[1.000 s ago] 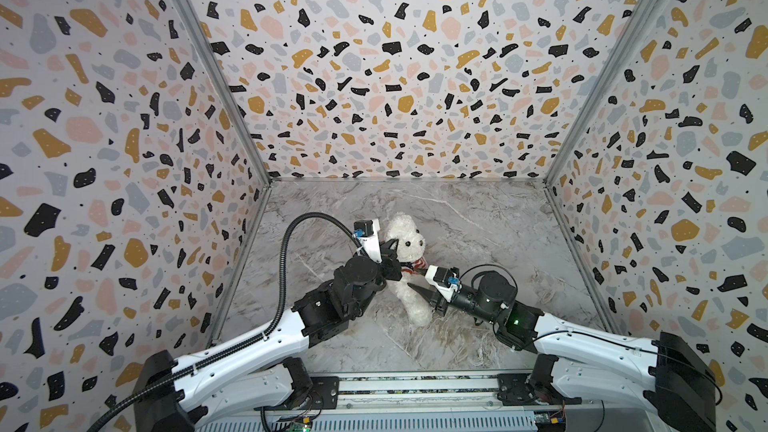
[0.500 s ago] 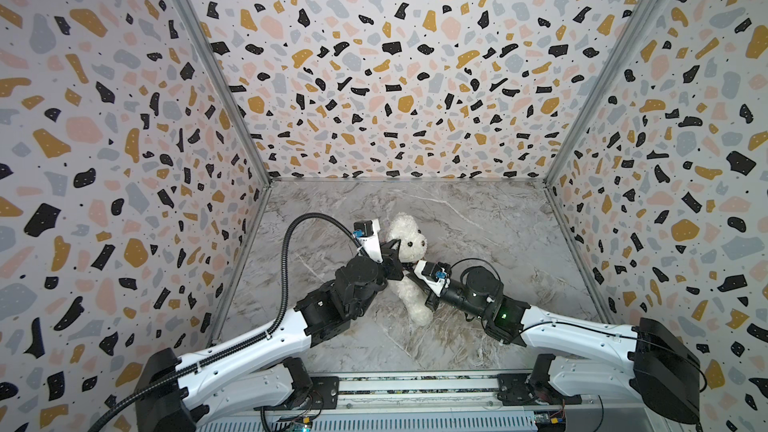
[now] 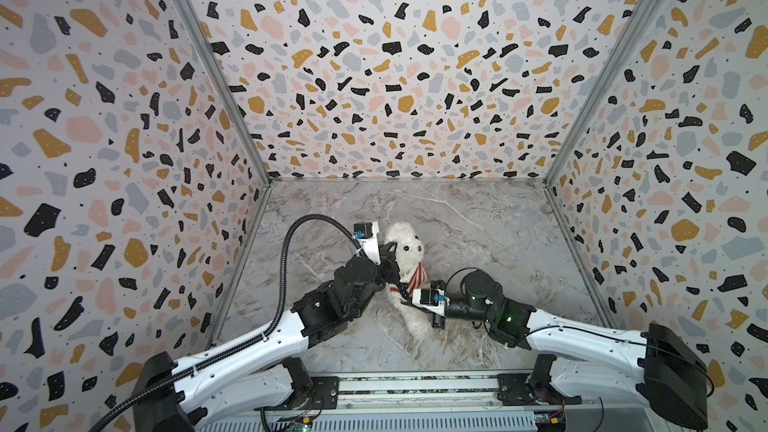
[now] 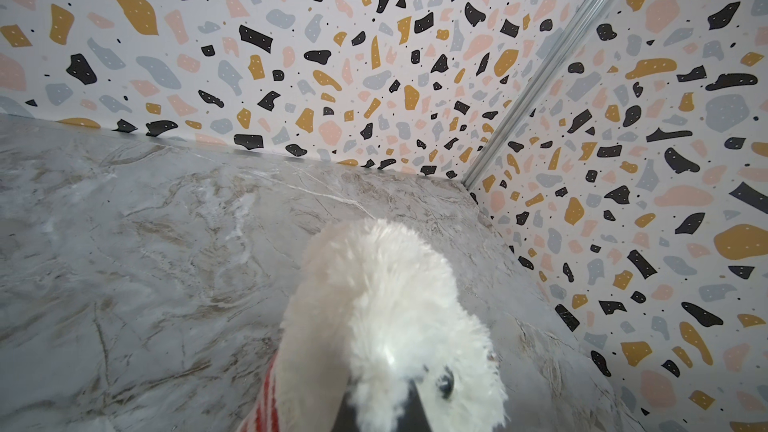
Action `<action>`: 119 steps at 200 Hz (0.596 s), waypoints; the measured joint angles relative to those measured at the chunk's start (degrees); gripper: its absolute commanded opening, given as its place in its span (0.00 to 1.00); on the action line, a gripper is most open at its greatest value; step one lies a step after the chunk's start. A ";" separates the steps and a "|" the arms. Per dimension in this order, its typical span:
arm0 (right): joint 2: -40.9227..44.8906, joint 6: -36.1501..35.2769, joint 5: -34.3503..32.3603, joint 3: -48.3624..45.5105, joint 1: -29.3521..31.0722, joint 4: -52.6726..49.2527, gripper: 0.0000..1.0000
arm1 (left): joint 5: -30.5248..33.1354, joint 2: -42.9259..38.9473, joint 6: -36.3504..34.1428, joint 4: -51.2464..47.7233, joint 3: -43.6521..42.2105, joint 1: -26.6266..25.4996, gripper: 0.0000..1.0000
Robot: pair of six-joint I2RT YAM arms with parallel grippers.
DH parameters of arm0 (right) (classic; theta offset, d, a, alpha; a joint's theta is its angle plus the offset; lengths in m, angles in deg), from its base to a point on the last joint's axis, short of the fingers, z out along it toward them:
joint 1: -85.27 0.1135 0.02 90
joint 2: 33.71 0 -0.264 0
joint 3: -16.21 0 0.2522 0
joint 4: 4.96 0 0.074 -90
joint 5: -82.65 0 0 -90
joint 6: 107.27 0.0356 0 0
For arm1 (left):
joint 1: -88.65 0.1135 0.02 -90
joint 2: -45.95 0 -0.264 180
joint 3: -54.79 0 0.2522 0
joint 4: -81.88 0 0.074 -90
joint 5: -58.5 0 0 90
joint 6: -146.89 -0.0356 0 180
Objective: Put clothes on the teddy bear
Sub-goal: 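Grasp the sweater collar with the right gripper and tug it down the chest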
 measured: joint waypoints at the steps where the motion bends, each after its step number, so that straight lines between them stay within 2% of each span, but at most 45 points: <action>1: 0.00 0.00 0.00 0.00 0.00 0.00 0.00 | 0.00 0.00 0.00 0.00 0.00 0.00 0.00; 23: -0.46 0.00 0.83 0.26 0.00 -0.42 0.00 | 0.85 -0.22 0.02 -0.17 -1.09 0.00 0.00; 65: 0.55 2.19 -2.80 -0.81 -1.79 -1.01 0.00 | 2.25 -2.19 -0.17 -0.22 -1.84 0.13 0.00; 119: 2.25 6.69 -7.43 -1.20 -4.76 -0.81 0.24 | -1.95 -0.35 -0.33 2.38 -1.84 0.72 0.00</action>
